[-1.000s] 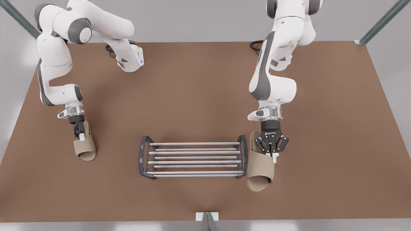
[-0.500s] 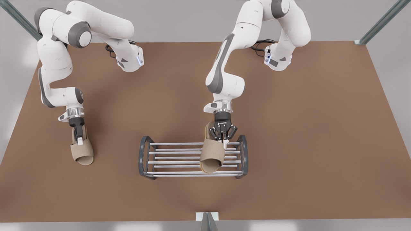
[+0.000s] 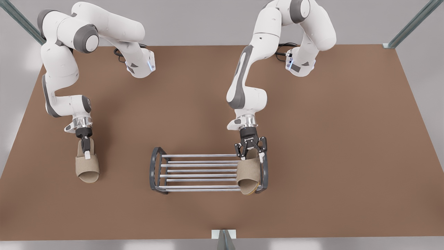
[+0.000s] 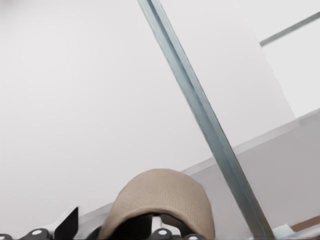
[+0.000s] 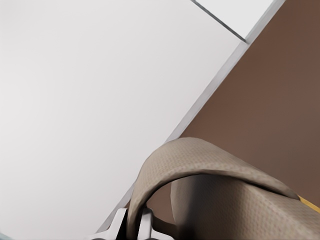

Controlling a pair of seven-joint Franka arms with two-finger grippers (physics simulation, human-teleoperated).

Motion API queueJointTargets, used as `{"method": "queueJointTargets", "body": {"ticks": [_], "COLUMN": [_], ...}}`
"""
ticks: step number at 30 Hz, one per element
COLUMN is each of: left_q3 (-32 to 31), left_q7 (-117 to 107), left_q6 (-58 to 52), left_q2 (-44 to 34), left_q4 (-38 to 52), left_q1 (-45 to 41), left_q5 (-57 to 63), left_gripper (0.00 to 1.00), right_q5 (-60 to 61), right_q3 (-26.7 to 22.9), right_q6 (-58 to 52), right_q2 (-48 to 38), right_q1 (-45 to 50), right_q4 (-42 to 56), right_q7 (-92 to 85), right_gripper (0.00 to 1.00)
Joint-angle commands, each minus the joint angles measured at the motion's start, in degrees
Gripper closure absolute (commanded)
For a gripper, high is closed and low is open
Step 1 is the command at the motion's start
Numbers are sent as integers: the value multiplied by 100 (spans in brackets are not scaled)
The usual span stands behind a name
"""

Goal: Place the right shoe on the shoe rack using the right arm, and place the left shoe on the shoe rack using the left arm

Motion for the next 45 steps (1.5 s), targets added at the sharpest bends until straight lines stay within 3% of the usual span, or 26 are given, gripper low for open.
{"method": "queueJointTargets", "body": {"ticks": [1,3,7,12,15,19,25,27,29,32,36,38,42,43,45], "left_q3": [-6,-50,-50,-314,-323,-323,-973,-1017,-1079,-1079,-1043,-1070,-1087,-1087,-1087], "left_q7": [16,34,69,95,1361,1361,1361,1352,1352,1343,1326,1326,2203,4073,6370], "left_q6": [-86,-77,-60,-42,740,1610,1628,1628,1619,1610,1171,977,213,-629,-2827], "left_q2": [-43,-43,-17,220,-43,-298,-202,-298,-562,-948,-2090,-2557,-2258,-2258,-2214], "left_q4": [-82,-82,111,349,76,-64,656,534,463,279,-486,-653,375,682,1456], "left_q1": [-51,-69,19,362,397,423,1311,1241,1135,942,538,511,1064,1424,2242], "left_q5": [-4,-4,-4,23,49,49,40,31,14,14,-48,-1189,-7287,-9729,-12166], "left_gripper": [0,0,0,0,0,0,0,0,0,0,0,0,0,0,0], "right_q5": [4,4,4,13,382,470,838,1279,1665,2131,2386,2562,2659,2746,2852], "right_q3": [37,160,854,1645,2111,2182,2261,2270,2428,2507,2507,2507,2507,2507,2507], "right_q6": [-14,188,1972,2640,3256,3897,4759,5189,5805,5796,5796,5796,5796,5796,5787], "right_q2": [-41,-321,-1965,-2853,-3213,-3794,-3697,-2915,-2730,-2379,-2001,-1948,-1562,-1447,-1315], "right_q1": [-7,2,20,142,169,520,1434,1935,2270,2489,2973,3017,3157,3201,3307], "right_q4": [-1,-36,-141,-97,-62,78,808,1774,2355,2548,2944,3032,3383,3488,3497], "right_q7": [-94,-76,881,1936,2226,2894,3440,3360,3352,3114,3079,3070,2939,2860,2728], "right_gripper": [79,79,79,79,79,79,79,79,79,79,79,79,79,79,79]}}
